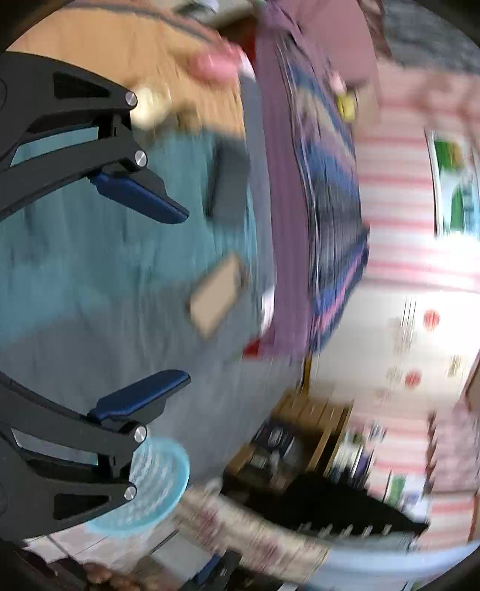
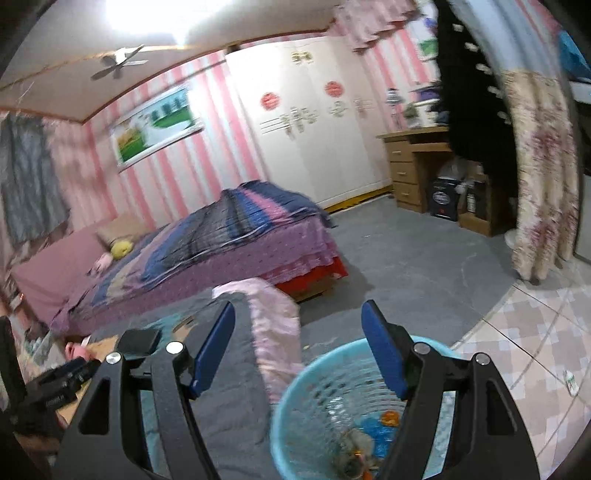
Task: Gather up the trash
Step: 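Move both tools back to the cloth, then grasp the white bowl by its rim with the left gripper, then grasp the brown paper cup with the right gripper while the left holds the bowl, then carry the white bowl and paper cup over the wastebasket, then open both grippers to drop the bowl and cup into the basket, then move both tools back to the cloth, then grasp the remaining orange peel with the left gripper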
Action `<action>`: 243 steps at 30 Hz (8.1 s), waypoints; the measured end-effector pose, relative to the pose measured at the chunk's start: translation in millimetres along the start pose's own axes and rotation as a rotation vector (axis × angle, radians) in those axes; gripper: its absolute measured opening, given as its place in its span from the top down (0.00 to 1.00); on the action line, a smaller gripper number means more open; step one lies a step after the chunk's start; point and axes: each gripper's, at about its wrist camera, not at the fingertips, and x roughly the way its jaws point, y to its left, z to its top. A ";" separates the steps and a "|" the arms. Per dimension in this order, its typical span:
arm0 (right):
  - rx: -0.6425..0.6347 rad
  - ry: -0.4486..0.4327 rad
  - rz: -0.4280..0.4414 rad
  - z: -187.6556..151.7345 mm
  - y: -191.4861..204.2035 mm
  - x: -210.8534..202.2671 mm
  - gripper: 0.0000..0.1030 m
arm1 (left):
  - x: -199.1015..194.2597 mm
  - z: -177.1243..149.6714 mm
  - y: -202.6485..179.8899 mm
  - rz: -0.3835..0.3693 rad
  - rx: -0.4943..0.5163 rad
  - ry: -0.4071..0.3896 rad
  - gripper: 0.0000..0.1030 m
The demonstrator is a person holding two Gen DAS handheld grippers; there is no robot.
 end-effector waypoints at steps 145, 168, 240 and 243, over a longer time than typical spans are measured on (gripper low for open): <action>-0.095 -0.024 0.100 9.6 59.5 -12.9 0.75 | -14.9 11.6 -19.5 -0.109 0.008 -0.044 0.87; -0.013 -0.030 -0.131 34.5 -53.2 -36.1 0.75 | 16.5 20.4 -218.9 -0.364 0.196 0.002 0.87; -0.194 0.221 0.170 -64.6 197.6 79.2 0.20 | 62.7 -44.6 203.1 0.326 -0.154 0.184 0.17; -0.228 0.253 0.200 -76.3 220.6 89.0 0.20 | 73.9 -48.9 206.9 0.296 -0.168 0.208 0.17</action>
